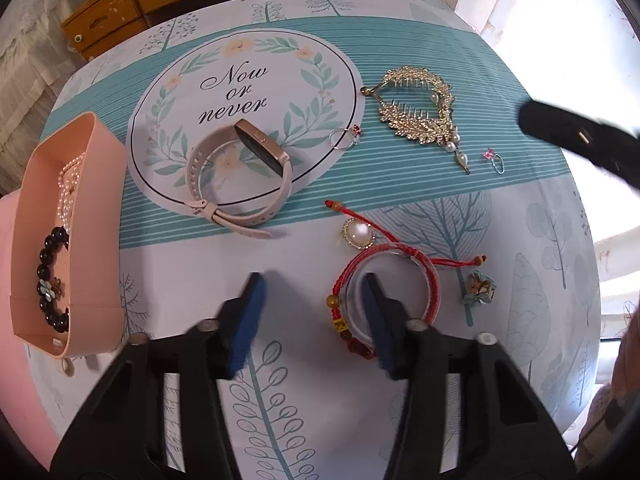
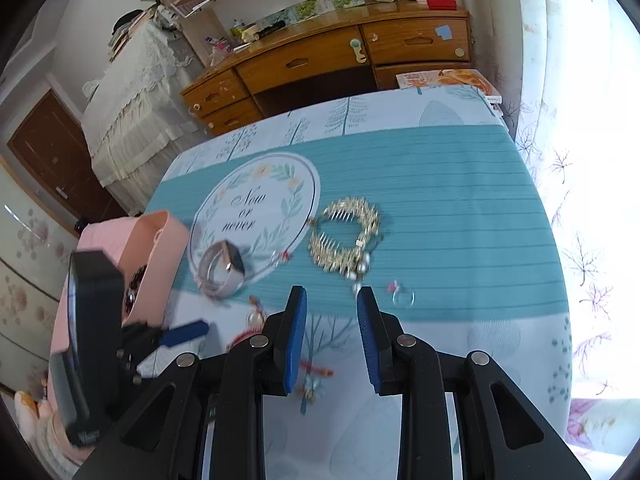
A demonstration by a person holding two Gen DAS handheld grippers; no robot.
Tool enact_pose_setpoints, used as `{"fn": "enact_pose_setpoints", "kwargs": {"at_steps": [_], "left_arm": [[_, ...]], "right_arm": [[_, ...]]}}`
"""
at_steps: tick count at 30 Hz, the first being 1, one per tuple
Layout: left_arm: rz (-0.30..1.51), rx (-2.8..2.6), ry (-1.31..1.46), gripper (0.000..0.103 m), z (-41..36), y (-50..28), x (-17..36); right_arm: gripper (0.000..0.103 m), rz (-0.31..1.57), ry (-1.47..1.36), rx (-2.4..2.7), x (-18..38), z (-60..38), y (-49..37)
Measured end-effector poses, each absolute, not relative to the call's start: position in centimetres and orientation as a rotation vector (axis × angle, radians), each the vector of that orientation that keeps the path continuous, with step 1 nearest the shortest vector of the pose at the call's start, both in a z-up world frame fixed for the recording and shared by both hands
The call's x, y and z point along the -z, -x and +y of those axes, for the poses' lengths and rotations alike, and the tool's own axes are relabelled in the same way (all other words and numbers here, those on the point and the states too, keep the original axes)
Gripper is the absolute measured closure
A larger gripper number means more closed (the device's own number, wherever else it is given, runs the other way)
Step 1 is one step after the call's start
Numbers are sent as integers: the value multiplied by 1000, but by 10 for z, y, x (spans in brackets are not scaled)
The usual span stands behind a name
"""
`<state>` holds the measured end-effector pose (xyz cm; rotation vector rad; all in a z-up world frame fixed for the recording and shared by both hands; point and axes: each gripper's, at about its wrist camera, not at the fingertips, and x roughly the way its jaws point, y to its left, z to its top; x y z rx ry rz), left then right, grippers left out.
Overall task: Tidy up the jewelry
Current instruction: 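Lower the left tool over the red string bracelet while the right tool moves toward the gold necklace, then grasp the red string bracelet with the left tool while the right tool grasps the gold leaf necklace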
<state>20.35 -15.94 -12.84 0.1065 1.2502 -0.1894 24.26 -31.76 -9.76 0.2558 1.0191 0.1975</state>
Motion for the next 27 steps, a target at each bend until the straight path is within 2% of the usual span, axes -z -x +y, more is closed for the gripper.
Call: {"fn": "enact_pose_setpoints", "kwargs": {"at_steps": [2, 5, 8, 12, 26, 27], "left_arm": [[1266, 194, -111, 95, -160, -206, 127], [1280, 198, -85, 95, -157, -209, 126], [1286, 203, -62, 95, -154, -210, 126], [1286, 211, -51, 95, -152, -211, 127], [1281, 215, -35, 95, -150, -209, 128], [1280, 216, -33, 95, -149, -209, 128]], "right_arm": [[77, 1022, -265, -184, 99, -320, -258], [76, 1061, -288, -174, 111, -323, -291], [71, 1097, -274, -158, 123, -324, -316], [71, 1144, -255, -145, 141, -323, -339], [71, 1176, -177, -73, 163, -309, -349], [73, 1173, -174, -66, 164, -308, -349]]}}
